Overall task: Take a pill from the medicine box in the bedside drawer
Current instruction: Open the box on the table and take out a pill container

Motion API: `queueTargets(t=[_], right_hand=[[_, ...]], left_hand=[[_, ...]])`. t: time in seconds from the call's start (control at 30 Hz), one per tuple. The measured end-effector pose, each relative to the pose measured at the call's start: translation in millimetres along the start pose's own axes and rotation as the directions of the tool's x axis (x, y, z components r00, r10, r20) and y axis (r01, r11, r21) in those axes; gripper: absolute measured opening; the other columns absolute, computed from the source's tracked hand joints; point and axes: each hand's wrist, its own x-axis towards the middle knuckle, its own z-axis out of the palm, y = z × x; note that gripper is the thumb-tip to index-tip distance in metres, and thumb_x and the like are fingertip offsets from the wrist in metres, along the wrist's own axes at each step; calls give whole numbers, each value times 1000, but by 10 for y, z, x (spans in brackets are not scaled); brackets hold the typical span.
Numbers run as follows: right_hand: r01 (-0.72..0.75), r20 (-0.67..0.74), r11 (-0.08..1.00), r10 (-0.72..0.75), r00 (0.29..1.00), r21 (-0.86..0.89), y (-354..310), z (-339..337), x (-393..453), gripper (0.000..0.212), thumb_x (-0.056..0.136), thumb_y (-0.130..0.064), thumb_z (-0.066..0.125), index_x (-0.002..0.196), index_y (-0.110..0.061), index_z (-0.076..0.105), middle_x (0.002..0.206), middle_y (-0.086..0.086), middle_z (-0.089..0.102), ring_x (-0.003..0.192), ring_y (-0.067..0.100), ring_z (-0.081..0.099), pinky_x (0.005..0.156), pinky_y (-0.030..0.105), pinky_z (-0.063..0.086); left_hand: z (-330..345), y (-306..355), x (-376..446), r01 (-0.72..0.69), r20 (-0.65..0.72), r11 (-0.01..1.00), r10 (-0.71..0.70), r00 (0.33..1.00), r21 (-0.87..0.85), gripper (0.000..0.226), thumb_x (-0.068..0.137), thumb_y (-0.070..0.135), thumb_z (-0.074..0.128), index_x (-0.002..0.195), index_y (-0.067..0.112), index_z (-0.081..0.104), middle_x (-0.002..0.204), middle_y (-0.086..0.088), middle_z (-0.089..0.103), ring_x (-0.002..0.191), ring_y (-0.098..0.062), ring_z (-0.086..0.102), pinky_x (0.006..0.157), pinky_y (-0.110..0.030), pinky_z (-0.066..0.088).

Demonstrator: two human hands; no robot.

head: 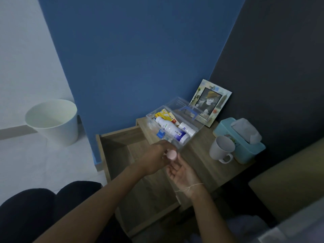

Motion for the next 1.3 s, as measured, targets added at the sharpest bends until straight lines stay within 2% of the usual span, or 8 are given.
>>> queueTargets(t=[0.23,0.57,0.7,0.8,0.87,0.97,1.1,1.3], right_hand=[[9,4,992,-9,1000,124,51,-21,5,31,77,-22,65,102,-4,67,93,13,74,76,19,73,60,30,58],[55,-45,987,-49,998,150,48,3,53,32,74,-28,65,95,-4,66,80,9,72,72,16,70,60,27,58],[64,-23,987,-61,998,148,74,-19,28,24,67,-25,70,82,-6,75,82,9,71,72,15,71,62,26,58],[65,7,992,-66,998,109,85,-22,-31,29,70,-22,65,94,-6,71,89,10,73,86,18,69,66,28,59],[74,4,991,-75,997,109,66,-45,-43,34,74,-23,61,103,-5,66,96,11,72,95,20,64,72,28,58],[72,-1,989,-73,997,132,-6,-64,-14,38,79,-23,63,110,-3,64,105,15,70,97,23,66,72,31,60],[59,-2,984,-60,998,168,-75,-88,20,27,74,-22,69,94,-3,72,91,13,74,79,20,72,64,30,59],[70,-25,979,-66,997,191,-61,-113,43,21,71,-20,70,84,-4,75,84,12,74,73,19,72,61,29,59]], left_hand=[[-53,46,24,-74,128,989,57,990,130,32,84,15,62,116,20,63,115,-6,61,105,-20,57,91,-32,46],[124,84,106,-125,104,929,94,990,349,35,93,28,51,122,9,54,116,-15,51,108,-26,46,91,-34,40],[225,40,91,-94,67,880,70,995,465,43,95,42,38,112,6,56,111,-15,57,102,-26,49,90,-35,42],[185,53,88,-12,5,916,11,1000,402,47,93,50,42,103,7,58,103,-13,60,95,-25,54,82,-35,45],[132,88,87,-27,24,949,20,1000,315,48,90,52,47,116,13,55,113,-10,59,102,-23,55,85,-33,45],[58,118,98,-100,121,982,81,989,162,53,89,34,57,138,22,41,133,-4,52,118,-17,50,96,-27,40],[4,106,199,-147,179,980,121,976,137,40,85,9,58,124,18,58,125,-4,60,112,-17,55,95,-24,41],[18,66,292,-111,242,982,72,968,152,33,90,24,57,123,20,55,114,-5,57,97,-16,53,83,-26,42]])
